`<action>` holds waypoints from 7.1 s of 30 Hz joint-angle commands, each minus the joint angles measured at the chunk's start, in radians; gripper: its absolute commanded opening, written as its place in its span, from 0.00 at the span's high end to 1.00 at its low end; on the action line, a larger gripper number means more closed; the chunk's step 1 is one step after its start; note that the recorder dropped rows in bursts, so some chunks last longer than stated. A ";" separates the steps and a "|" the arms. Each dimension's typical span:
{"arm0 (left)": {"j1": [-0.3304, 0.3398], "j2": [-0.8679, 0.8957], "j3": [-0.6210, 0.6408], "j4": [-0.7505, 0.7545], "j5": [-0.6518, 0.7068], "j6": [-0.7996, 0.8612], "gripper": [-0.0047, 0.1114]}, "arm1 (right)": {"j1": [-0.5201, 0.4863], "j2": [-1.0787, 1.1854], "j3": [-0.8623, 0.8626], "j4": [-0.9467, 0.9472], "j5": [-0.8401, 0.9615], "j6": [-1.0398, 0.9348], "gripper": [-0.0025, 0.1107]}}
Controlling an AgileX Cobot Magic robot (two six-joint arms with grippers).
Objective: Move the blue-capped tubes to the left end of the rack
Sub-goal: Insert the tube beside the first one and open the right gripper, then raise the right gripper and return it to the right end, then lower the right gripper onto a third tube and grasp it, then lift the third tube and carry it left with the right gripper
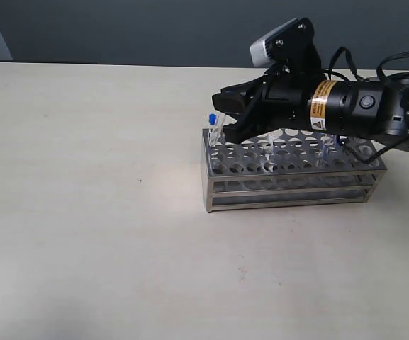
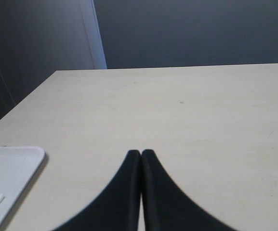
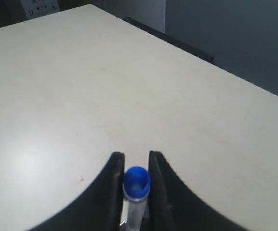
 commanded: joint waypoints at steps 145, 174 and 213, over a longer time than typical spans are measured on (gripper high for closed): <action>-0.004 -0.005 0.002 0.006 -0.011 -0.005 0.96 | -0.405 0.193 0.046 0.373 -0.054 -0.303 0.98; -0.004 -0.005 0.002 0.006 -0.009 -0.005 0.96 | -0.405 0.025 0.046 0.307 -0.002 -0.252 0.97; -0.004 -0.005 0.002 0.006 -0.011 -0.005 0.96 | -0.063 -0.033 0.044 0.141 -0.222 -0.132 0.97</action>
